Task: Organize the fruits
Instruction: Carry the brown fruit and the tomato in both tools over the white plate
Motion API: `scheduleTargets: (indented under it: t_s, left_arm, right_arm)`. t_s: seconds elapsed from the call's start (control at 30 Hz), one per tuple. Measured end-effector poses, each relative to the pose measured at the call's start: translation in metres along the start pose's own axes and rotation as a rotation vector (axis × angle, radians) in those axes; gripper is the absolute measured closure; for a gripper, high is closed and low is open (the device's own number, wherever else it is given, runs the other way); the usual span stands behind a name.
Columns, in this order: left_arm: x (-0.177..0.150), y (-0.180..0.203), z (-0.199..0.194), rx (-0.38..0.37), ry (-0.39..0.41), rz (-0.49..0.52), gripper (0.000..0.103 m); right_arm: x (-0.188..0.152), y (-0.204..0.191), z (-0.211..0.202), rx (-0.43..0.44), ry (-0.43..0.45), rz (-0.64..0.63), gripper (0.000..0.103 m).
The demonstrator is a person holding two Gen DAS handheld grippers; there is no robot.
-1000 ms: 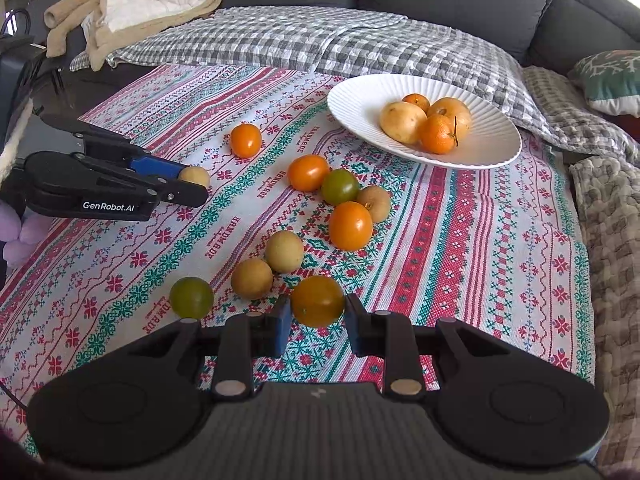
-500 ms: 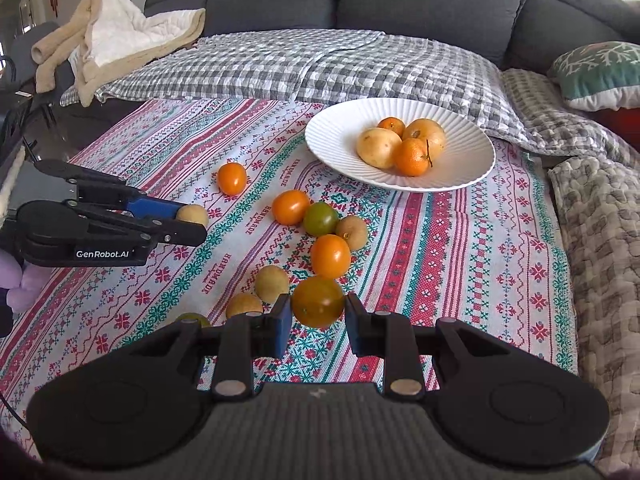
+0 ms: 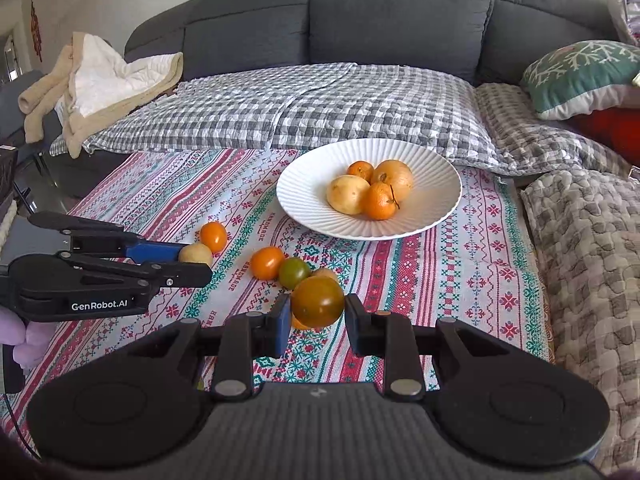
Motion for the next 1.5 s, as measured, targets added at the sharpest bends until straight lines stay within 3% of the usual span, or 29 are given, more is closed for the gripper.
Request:
scheduleTargets:
  t_s: [0.37, 0.6, 0.93, 1.5]
  left_arm:
    - [0.035, 0.018, 0.035, -0.017, 0.031, 0.031, 0.091]
    - [0.049, 0.025, 0.071, -0.037, 0.024, 0.050, 0.091]
    - [0.052, 0.022, 0.116, -0.031, -0.016, 0.052, 0.091]
    - [0.045, 0.008, 0.134, -0.023, -0.029, -0.012, 0.091]
  right_arm:
    - [0.021, 0.030, 0.011, -0.023, 0.055, 0.129, 0.077]
    - [0.041, 0.051, 0.029, -0.024, 0.090, 0.089, 0.077]
    - [0.043, 0.078, 0.081, -0.031, 0.046, 0.042, 0.077]
    - [0.047, 0.090, 0.118, -0.021, 0.014, 0.019, 0.077]
Point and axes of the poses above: each gripper's, at about its wrist camera, not at the fingertips, and z roughly the way its jaws point, y to its right, x to its top, the point moved 2 cm from there along z, roughly the way its jaws point, and after that the axes turned 8 degrees about y, right-handed, at the moved point
